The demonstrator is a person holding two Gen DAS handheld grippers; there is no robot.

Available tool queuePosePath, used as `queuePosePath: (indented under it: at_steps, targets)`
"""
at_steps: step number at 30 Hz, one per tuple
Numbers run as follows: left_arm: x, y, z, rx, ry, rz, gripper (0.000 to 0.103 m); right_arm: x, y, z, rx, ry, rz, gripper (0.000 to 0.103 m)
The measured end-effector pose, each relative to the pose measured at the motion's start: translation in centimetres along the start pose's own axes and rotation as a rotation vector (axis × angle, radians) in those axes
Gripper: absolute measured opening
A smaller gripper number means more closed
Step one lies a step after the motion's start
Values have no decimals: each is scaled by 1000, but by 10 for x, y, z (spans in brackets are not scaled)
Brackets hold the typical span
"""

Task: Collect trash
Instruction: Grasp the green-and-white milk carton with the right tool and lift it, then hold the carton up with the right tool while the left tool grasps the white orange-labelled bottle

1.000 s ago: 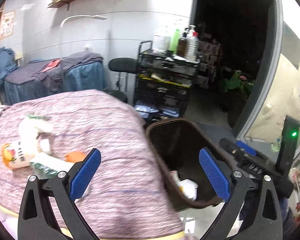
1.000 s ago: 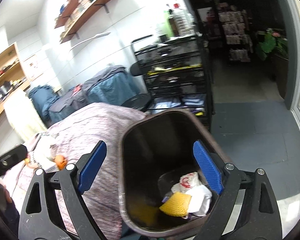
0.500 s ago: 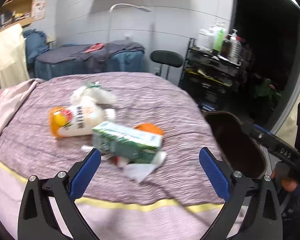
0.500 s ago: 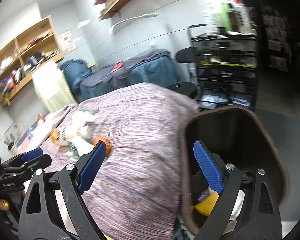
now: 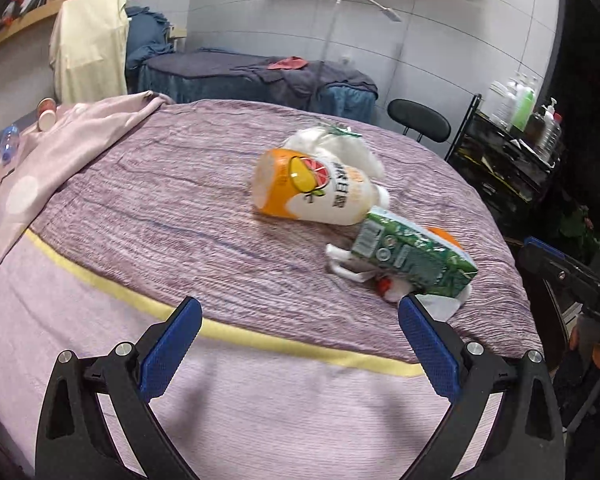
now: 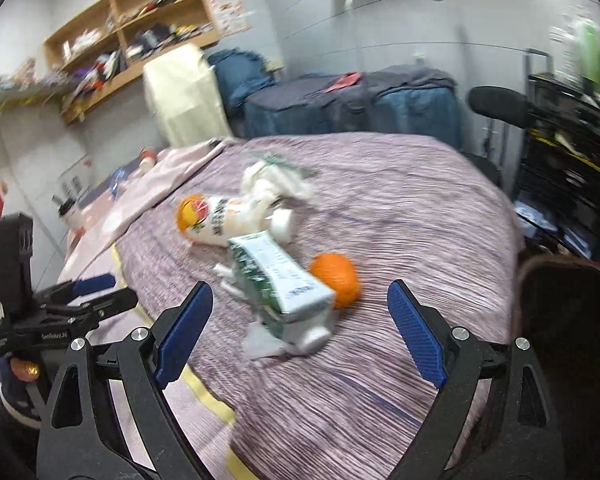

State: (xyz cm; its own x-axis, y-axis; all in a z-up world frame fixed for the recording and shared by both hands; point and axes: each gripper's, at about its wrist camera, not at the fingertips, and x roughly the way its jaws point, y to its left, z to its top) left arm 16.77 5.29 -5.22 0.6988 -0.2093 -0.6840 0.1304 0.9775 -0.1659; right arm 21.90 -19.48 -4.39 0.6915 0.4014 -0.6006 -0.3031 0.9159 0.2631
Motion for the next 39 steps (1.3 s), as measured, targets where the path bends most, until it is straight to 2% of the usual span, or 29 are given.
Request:
queuePosePath:
  at_steps: [3,5,13,17,20,23,25,32,39]
  targets:
    - [1,6,-2,-7,6,0,97,24,17,5,-84,61,33,88]
    - [2,7,-3,-6,12,-6,97,41,24,10,-136,96,22,87]
    - [6,10,-7,14,35,-26,97,105,30,32,-266,266,47,72]
    - [8,11,-6,5,39,-42,97,130,37,29,-338,351,56,71]
    - [10,9,-6,11,45,-47,97,145,40,24,-364,398,50,63]
    - [12,5,-6,22,52,-54,97,144,42,24,-380,394,51,58]
    - [14,1,-5,35,62,-60,97,138,41,26,-372,373,56,51]
    - [24,-18,-3,96,112,-98,97,93,40,35,-275,239,93,51]
    - [37,-53,5,188,152,-162,95,41,25,36,-181,109,64,51]
